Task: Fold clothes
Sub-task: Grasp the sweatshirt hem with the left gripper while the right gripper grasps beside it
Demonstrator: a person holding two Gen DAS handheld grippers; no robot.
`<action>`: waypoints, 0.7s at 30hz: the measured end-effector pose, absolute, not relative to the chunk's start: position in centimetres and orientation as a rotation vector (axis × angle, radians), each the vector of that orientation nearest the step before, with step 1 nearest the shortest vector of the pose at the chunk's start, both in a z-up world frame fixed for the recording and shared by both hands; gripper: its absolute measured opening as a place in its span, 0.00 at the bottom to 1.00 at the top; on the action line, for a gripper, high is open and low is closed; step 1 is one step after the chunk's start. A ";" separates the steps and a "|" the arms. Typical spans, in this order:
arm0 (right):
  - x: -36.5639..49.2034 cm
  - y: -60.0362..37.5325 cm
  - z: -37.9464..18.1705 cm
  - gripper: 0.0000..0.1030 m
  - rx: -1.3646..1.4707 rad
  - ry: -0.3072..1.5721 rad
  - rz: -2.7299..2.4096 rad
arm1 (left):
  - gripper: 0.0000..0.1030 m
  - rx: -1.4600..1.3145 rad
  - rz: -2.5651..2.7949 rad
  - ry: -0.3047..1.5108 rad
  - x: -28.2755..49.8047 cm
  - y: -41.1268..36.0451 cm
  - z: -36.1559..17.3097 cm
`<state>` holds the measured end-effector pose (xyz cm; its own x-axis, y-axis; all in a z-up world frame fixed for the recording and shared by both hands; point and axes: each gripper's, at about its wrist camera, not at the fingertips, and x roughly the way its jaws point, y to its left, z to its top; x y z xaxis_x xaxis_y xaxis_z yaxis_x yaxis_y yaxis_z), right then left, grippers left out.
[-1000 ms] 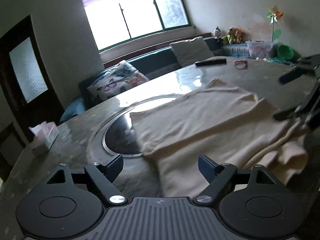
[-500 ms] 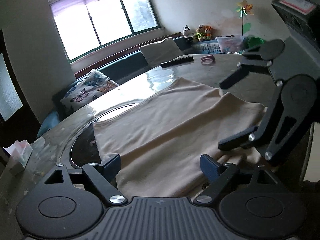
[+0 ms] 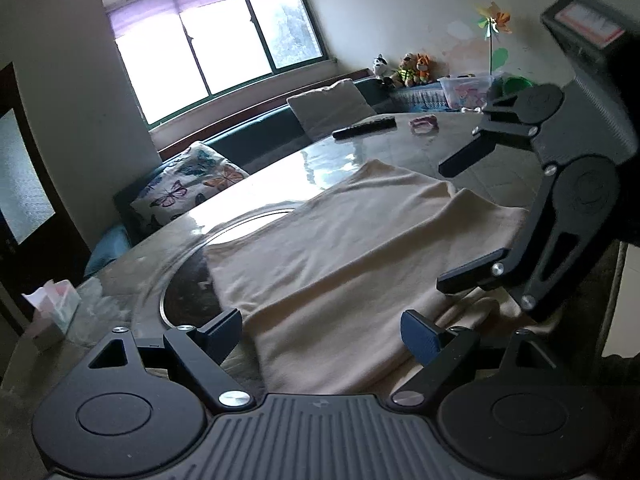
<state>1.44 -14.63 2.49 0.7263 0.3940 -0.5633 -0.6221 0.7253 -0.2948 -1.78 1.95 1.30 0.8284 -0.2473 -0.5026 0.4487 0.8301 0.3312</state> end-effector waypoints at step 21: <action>-1.6 -18.9 4.1 1.00 -0.474 0.538 0.646 | 0.54 0.627 -0.573 0.431 -6.2 0.2 -1.2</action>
<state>-1.64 -18.88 4.11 0.6732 0.4329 -0.5995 -0.6684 0.7030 -0.2428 -6.18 0.21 -1.20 0.7618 -0.3649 -0.5352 0.6154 0.6656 0.4222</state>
